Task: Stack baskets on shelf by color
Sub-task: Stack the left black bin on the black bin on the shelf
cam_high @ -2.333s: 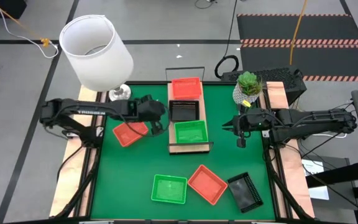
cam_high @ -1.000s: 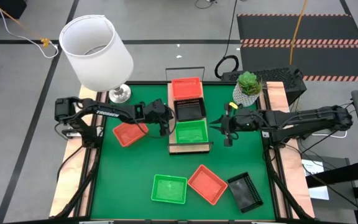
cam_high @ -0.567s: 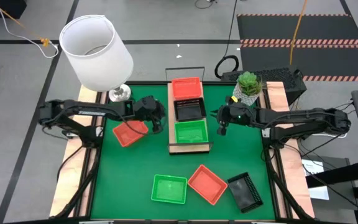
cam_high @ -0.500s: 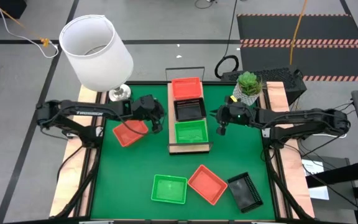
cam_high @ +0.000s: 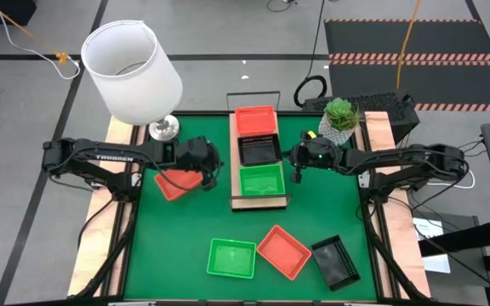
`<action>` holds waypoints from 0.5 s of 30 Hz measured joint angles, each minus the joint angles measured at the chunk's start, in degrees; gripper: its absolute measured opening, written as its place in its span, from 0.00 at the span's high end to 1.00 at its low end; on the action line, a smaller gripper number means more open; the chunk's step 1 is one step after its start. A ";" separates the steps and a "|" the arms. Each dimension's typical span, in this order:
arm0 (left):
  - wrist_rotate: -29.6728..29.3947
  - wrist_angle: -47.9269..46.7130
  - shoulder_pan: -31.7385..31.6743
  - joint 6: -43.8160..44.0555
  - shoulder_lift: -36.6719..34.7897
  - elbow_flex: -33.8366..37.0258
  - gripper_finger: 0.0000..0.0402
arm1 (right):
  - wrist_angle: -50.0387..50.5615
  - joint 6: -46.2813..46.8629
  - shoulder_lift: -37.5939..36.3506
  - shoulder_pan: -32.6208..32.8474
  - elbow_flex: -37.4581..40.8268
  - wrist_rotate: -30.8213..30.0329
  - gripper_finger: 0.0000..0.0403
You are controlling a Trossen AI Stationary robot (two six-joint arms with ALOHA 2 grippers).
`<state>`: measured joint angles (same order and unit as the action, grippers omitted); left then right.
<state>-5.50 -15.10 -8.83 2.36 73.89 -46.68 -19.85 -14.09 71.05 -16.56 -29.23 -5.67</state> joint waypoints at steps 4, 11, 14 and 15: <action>-0.04 -0.36 1.04 0.40 0.00 0.00 0.99 | -2.63 0.02 0.69 0.02 0.00 0.22 1.00; -0.04 -0.61 1.83 0.43 0.00 0.00 0.99 | -3.41 -0.48 0.80 0.00 0.00 1.01 1.00; -0.04 -0.64 1.83 0.52 0.00 0.00 0.99 | -3.24 -0.55 0.15 0.00 0.00 -0.55 1.00; -0.04 -0.64 1.83 0.56 0.00 0.00 0.99 | -2.81 -0.55 -0.27 0.00 0.00 -0.55 1.00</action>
<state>-5.54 -15.75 -7.01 2.92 73.89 -46.68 -22.67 -14.63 70.78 -16.56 -29.23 -6.22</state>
